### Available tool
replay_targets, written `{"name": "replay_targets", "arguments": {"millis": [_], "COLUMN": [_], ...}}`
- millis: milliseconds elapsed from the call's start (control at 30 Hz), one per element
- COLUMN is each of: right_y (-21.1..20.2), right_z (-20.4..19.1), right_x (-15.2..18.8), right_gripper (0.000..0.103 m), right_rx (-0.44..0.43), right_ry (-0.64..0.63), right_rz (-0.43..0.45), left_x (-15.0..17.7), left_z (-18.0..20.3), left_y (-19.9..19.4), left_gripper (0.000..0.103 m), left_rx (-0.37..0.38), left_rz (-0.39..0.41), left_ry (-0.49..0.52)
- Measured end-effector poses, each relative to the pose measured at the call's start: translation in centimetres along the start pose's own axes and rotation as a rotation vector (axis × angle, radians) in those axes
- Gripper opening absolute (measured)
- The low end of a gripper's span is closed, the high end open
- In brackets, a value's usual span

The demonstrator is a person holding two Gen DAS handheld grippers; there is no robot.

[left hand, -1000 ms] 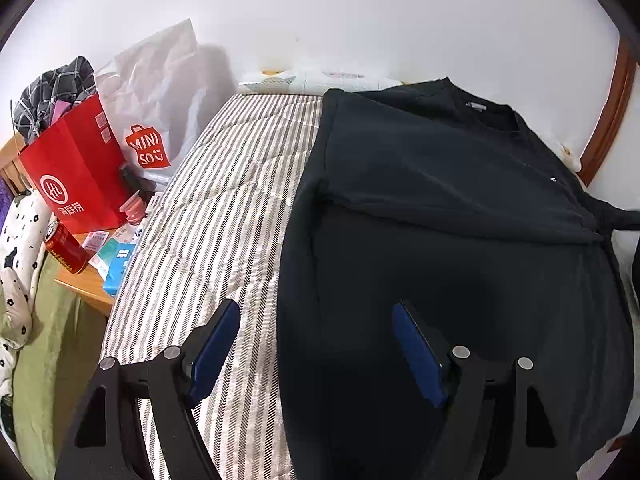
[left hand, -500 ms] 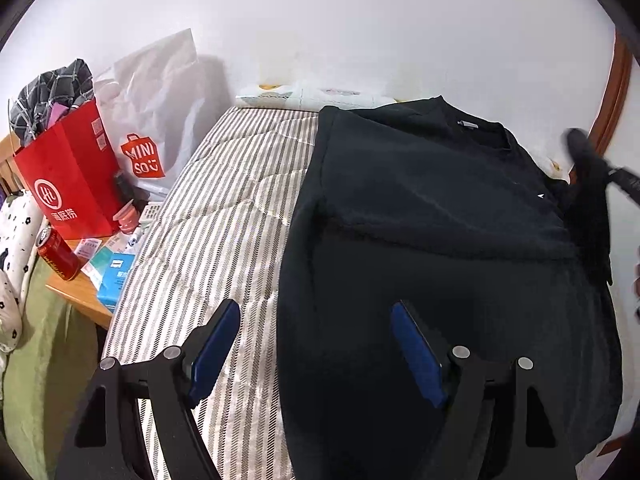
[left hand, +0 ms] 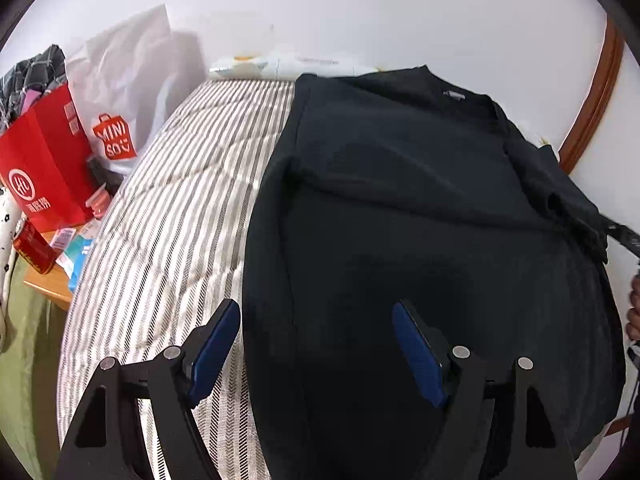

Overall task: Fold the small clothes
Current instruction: 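Grasp the sleeve cuff with the right tool and smooth it over the body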

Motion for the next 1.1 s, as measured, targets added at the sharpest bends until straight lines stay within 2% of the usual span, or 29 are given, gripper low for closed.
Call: {"name": "replay_targets", "arguments": {"millis": [100,167,233,300,433,467,500,533,600,700,800,933,1100], "right_y": [-2.0,-2.0,-0.8,0.3,2.1,2.3,2.3,2.2,1.9,0.6,-0.5,0.2,3.7], "right_z": [5.9,8.7,10.8,11.6,11.5,11.6,11.5,10.9,9.1,5.5,0.8,-5.5,-14.7], "right_x": [-0.6,-0.3,0.9,1.8,1.9,1.6,1.1,0.7,-0.8,-3.6,-6.0,-7.4,-7.2], "right_gripper": [0.074,0.074,0.075,0.075,0.074,0.070,0.055,0.046,0.017,0.017,0.017,0.017,0.017], "right_rx": [0.117,0.159,0.133,0.118,0.084,0.074,0.078,0.065,0.044,0.033,-0.033,-0.148,-0.250], "right_ry": [0.067,0.119,0.203,0.234,0.267,0.280,0.287,0.284,0.242,0.154,0.102,0.100,0.050], "right_rz": [0.052,0.038,-0.023,-0.066,-0.060,-0.047,-0.031,-0.015,0.019,0.083,0.127,0.112,0.078], "left_x": [0.5,0.5,0.7,1.1,1.4,1.5,1.6,1.6,1.7,1.6,1.6,1.3,0.8], "left_z": [0.1,0.3,0.4,0.3,0.6,0.6,0.6,0.7,0.6,0.6,0.5,0.0,-1.2], "left_y": [0.3,0.5,0.8,1.1,1.1,1.1,1.0,1.0,0.9,0.8,0.8,0.6,0.1], "left_gripper": [0.077,0.077,0.077,0.078,0.080,0.080,0.080,0.081,0.081,0.081,0.081,0.081,0.081], "left_rx": [0.002,0.007,0.004,-0.005,-0.022,-0.028,-0.031,-0.029,-0.024,-0.018,-0.006,0.017,0.018], "left_rz": [-0.011,-0.010,-0.014,-0.026,-0.022,-0.023,-0.022,-0.021,-0.017,-0.015,-0.017,-0.014,-0.005], "left_ry": [-0.001,0.003,0.005,0.003,0.046,0.056,0.060,0.060,0.059,0.051,0.041,0.006,-0.033]}}
Point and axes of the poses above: each gripper's, at about its wrist camera, not at the fingertips, and y roughly the way its jaws point, z to its right, x to its underside, the point moved 10 cm from there along y, roughly the way its jaws point, and after that the axes turned 11 degrees about z, right-handed, at the moved point
